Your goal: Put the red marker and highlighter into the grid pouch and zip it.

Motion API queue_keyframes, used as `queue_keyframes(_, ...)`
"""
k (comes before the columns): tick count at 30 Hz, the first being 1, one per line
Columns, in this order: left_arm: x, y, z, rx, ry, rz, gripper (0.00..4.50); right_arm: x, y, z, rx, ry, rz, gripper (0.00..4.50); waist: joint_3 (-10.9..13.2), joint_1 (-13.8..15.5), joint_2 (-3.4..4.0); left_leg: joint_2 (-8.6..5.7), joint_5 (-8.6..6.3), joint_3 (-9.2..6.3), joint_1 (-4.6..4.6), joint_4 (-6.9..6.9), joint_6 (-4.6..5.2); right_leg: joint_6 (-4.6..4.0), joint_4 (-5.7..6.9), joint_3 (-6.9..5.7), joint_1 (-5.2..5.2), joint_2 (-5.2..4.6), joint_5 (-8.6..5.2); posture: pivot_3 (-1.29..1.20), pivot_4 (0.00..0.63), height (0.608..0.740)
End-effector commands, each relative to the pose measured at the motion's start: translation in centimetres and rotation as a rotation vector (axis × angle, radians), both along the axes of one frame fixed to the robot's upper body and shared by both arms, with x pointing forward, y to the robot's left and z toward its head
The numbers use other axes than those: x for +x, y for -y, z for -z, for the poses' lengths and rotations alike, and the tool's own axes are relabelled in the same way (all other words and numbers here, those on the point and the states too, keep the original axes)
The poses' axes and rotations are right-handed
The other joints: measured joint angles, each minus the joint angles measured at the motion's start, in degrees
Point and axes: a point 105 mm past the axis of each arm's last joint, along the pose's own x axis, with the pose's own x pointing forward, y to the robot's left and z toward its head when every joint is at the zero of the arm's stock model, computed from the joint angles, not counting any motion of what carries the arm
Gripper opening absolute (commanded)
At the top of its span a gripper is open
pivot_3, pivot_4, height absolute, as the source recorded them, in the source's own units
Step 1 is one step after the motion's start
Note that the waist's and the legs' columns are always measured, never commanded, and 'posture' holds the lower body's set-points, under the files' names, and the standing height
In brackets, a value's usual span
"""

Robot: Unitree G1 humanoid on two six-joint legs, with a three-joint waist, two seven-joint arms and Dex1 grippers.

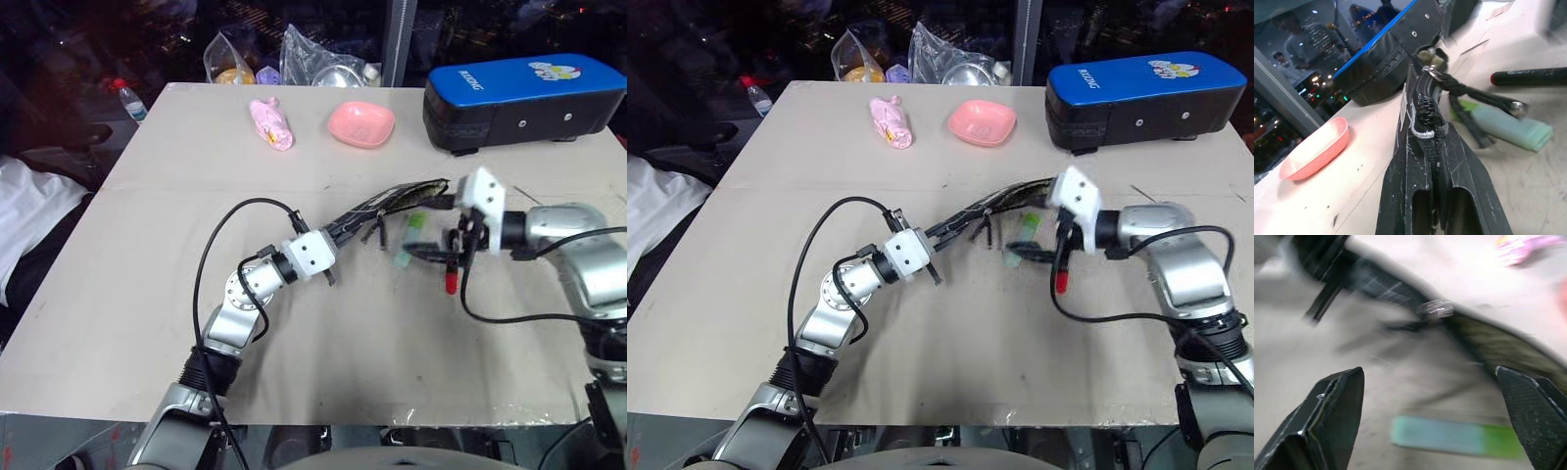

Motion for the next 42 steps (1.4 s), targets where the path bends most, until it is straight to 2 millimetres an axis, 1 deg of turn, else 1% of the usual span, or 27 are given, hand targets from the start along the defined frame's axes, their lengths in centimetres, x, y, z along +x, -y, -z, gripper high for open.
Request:
queue_keyframes(1,0.0,0.2,-1.2,-0.031,0.038,0.003,0.0,1.5,0.3,-2.3,0.099,0.071,0.09,3.65,0.0,-0.31,0.0,0.0,0.0,-0.02,0.01,0.0,0.0,0.0,0.03,-0.01,0.0,0.02,0.0,0.0,0.15,0.74)
queue_keyframes(2,0.0,0.3,-1.2,-0.033,0.038,0.006,0.0,1.9,0.4,-2.1,0.102,0.073,0.111,3.13,0.0,-0.31,0.0,0.0,0.0,-0.02,0.01,0.0,-0.01,0.0,0.06,-0.01,-0.01,0.02,0.0,0.0,0.15,0.74)
queue_keyframes(4,0.0,0.4,-1.2,-0.033,0.039,0.011,0.0,2.4,0.2,-1.5,0.093,0.066,0.121,2.28,0.0,-0.27,0.0,0.0,0.0,-0.03,0.0,0.0,-0.01,0.0,0.06,-0.02,-0.01,0.02,-0.01,0.0,0.15,0.74)
queue_keyframes(8,0.0,0.4,-1.3,-0.03,0.041,0.014,0.0,3.2,-0.2,-0.7,0.081,0.054,0.14,0.28,0.0,-0.12,0.0,-0.01,0.0,0.01,-0.03,0.01,0.0,0.0,0.03,-0.01,-0.02,0.0,-0.01,0.0,0.15,0.74)
queue_keyframes(9,0.0,0.4,-1.3,-0.029,0.043,0.013,0.0,3.4,-0.3,-0.4,0.069,0.052,0.143,0.01,0.0,-0.14,0.0,-0.01,0.0,0.01,-0.03,0.01,0.0,0.0,0.03,-0.01,-0.02,0.0,-0.01,0.0,0.15,0.74)
queue_keyframes(12,0.0,0.2,-1.4,-0.024,0.049,0.008,0.0,4.2,-0.8,0.7,0.022,0.061,0.154,0.01,0.0,-0.22,0.0,-0.01,0.0,0.01,-0.02,0.02,0.0,0.01,0.04,-0.01,-0.02,0.01,-0.01,0.0,0.15,0.74)
queue_keyframes(15,-0.1,0.1,-1.4,-0.022,0.048,0.008,0.0,4.6,-1.8,0.6,-0.016,0.126,0.122,0.01,0.0,-0.3,0.01,-0.02,0.0,0.01,-0.02,0.02,0.0,0.01,0.04,-0.01,-0.02,0.01,-0.01,0.0,0.15,0.74)
queue_keyframes(17,-0.1,0.2,-1.3,-0.02,0.048,0.01,0.0,4.7,-2.9,0.3,-0.066,0.21,0.084,0.01,0.0,-0.3,0.01,-0.01,0.0,0.01,-0.03,0.02,-0.01,0.01,0.04,-0.01,-0.04,0.01,-0.01,0.0,0.15,0.74)
queue_keyframes(19,-0.2,0.3,-1.3,-0.02,0.047,0.012,0.0,4.4,-4.6,0.2,-0.132,0.314,0.007,0.01,0.0,-0.35,0.01,-0.01,0.01,0.04,-0.04,0.01,-0.01,0.01,0.05,0.01,-0.07,0.01,-0.01,0.0,0.15,0.74)
queue_keyframes(21,-0.1,0.5,-1.4,-0.024,0.046,0.012,0.0,4.0,-5.8,0.2,-0.196,0.42,-0.065,0.01,0.0,-0.37,0.01,-0.01,0.01,0.05,-0.05,0.01,-0.01,0.01,0.07,0.02,-0.12,0.01,-0.01,0.0,0.15,0.74)
queue_keyframes(24,0.2,0.6,-1.5,-0.038,0.043,0.004,0.0,3.6,-6.7,0.8,-0.37,0.591,-0.185,0.01,0.0,-0.25,0.01,0.0,0.01,0.07,-0.06,0.01,-0.01,0.02,0.07,0.02,-0.13,0.01,-0.01,0.0,0.15,0.74)
queue_keyframes(26,0.2,0.8,-1.6,-0.045,0.043,0.001,0.0,3.8,-6.8,1.3,-0.436,0.644,-0.224,0.51,0.01,-0.18,0.01,-0.01,0.01,0.08,-0.09,0.05,-0.01,0.02,0.06,0.03,-0.14,-0.01,-0.01,0.0,0.15,0.74)
queue_keyframes(28,0.3,1.0,-1.7,-0.051,0.043,0.0,0.0,4.1,-6.7,1.8,-0.492,0.681,-0.248,1.21,0.01,-0.23,0.01,-0.01,0.01,0.09,-0.09,0.08,-0.01,0.02,0.06,0.03,-0.13,-0.01,-0.01,0.0,0.15,0.74)
queue_keyframes(29,0.3,1.0,-1.7,-0.055,0.042,-0.002,0.0,4.2,-6.6,2.0,-0.514,0.696,-0.256,1.64,0.0,-0.32,0.01,0.0,0.01,0.1,-0.09,0.09,-0.01,0.02,0.07,0.04,-0.13,-0.01,-0.01,0.0,0.15,0.74)
queue_keyframes(31,0.3,1.0,-1.8,-0.061,0.041,-0.008,0.0,4.3,-6.5,2.2,-0.526,0.716,-0.266,2.2,0.0,-0.33,0.01,0.0,0.01,0.12,-0.07,0.09,-0.02,0.02,0.09,0.05,-0.14,0.0,-0.01,0.0,0.15,0.74)
queue_keyframes(36,0.4,0.9,-1.9,-0.079,0.035,-0.022,0.0,4.6,-6.3,2.1,-0.537,0.743,-0.262,4.44,0.01,-0.34,0.01,0.01,0.01,0.13,-0.07,0.09,-0.02,0.02,0.1,0.05,-0.14,0.0,-0.01,0.0,0.15,0.74)
queue_keyframes(42,0.6,0.9,-1.9,-0.085,0.032,-0.025,0.0,5.0,-6.1,1.6,-0.526,0.763,-0.228,4.48,0.01,-0.31,0.01,0.02,0.02,0.14,-0.07,0.1,-0.02,0.02,0.1,0.05,-0.14,0.0,-0.01,0.0,0.15,0.74)
